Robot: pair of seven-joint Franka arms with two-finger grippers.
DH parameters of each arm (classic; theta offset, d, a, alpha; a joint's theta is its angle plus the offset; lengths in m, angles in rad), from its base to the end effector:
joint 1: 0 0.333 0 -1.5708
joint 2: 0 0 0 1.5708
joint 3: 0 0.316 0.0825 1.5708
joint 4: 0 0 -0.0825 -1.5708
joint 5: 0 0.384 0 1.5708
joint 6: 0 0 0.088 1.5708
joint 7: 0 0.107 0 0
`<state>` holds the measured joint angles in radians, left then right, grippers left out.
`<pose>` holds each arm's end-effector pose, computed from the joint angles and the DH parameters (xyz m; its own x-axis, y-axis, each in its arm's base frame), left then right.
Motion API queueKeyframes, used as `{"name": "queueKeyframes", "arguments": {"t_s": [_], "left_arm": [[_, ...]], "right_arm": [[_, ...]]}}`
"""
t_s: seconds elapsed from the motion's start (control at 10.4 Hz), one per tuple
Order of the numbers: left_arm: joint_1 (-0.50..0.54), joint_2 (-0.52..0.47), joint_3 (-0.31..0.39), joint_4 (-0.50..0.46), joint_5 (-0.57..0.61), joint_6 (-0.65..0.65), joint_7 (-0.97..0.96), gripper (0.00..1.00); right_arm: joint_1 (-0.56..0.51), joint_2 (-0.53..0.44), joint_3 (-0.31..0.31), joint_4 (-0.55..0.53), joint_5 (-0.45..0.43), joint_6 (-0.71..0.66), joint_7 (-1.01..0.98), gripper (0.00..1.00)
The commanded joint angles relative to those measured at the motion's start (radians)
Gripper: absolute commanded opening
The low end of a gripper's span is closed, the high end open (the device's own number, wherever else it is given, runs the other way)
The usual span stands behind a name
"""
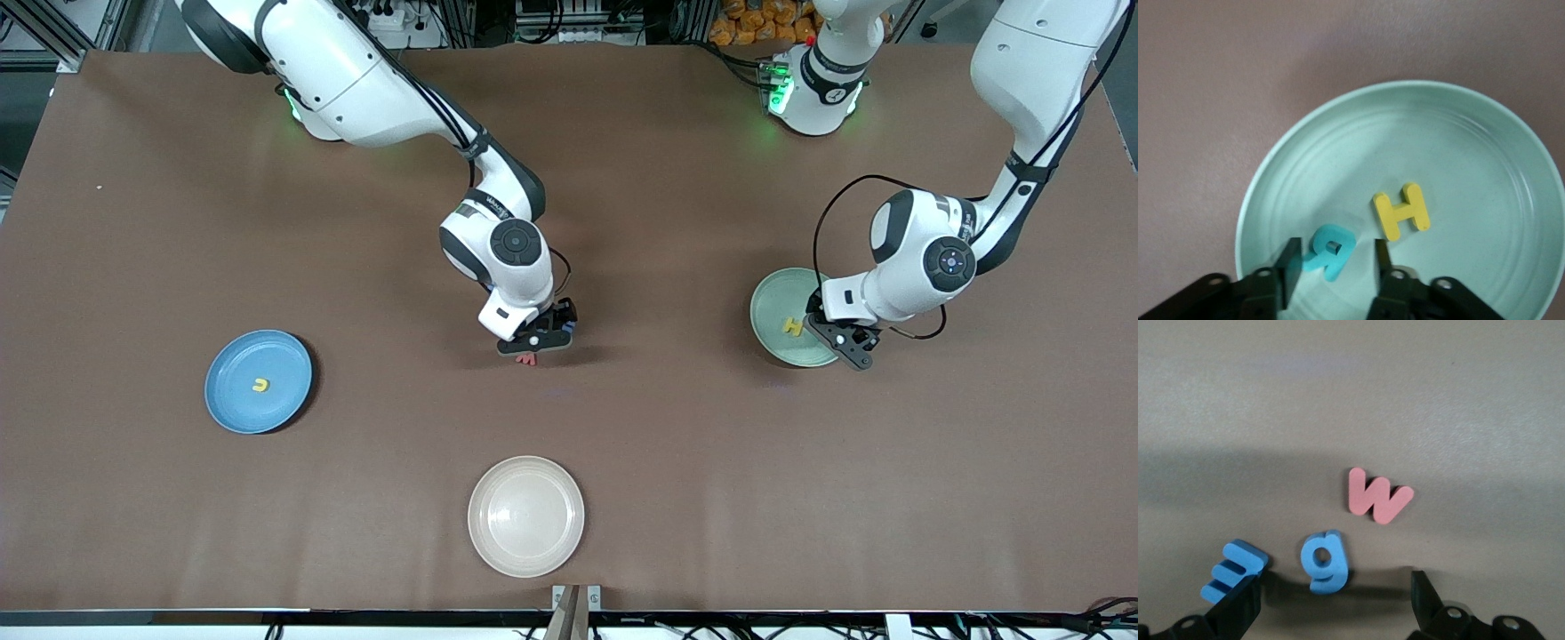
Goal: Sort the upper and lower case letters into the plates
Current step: 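Release the R onto the green plate with the left gripper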
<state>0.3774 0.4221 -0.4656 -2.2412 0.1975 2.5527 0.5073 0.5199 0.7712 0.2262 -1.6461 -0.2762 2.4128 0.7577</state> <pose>0.5341 -0.0570 0.1929 0.7428 -0.6695 0.0003 -0.6664 -0.7393 0.0968 0.5164 0.4514 0.1725 0.9910 0.1292 0.0366 0.1290 -0.9916 0.0076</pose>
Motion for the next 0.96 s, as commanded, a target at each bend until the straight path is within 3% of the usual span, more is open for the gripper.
{"name": "queueKeyframes", "arguments": {"t_s": [0.0,0.29,0.38,0.58,0.86], "left_arm": [[0.008,-0.04,-0.004,-0.04,-0.026,0.024,-0.03,1.0],[-0.05,-0.1,-0.021,-0.04,-0.053,0.006,-0.219,1.0],[-0.087,-0.141,-0.065,-0.017,-0.065,-0.047,-0.331,1.0],[-0.151,-0.129,-0.148,0.075,-0.154,-0.112,-0.514,1.0],[-0.328,-0.069,-0.159,0.193,-0.199,-0.105,-0.81,1.0]], "right_arm": [[-0.009,-0.01,-0.001,0.003,-0.012,-0.008,0.0,1.0],[-0.003,-0.029,0.004,0.043,0.021,-0.038,0.026,1.0],[0.009,-0.017,0.002,0.101,0.078,-0.061,0.061,1.0],[0.054,0.003,-0.019,0.153,0.173,-0.07,0.177,1.0],[0.077,0.06,-0.025,0.207,0.18,-0.072,0.394,1.0]]}}
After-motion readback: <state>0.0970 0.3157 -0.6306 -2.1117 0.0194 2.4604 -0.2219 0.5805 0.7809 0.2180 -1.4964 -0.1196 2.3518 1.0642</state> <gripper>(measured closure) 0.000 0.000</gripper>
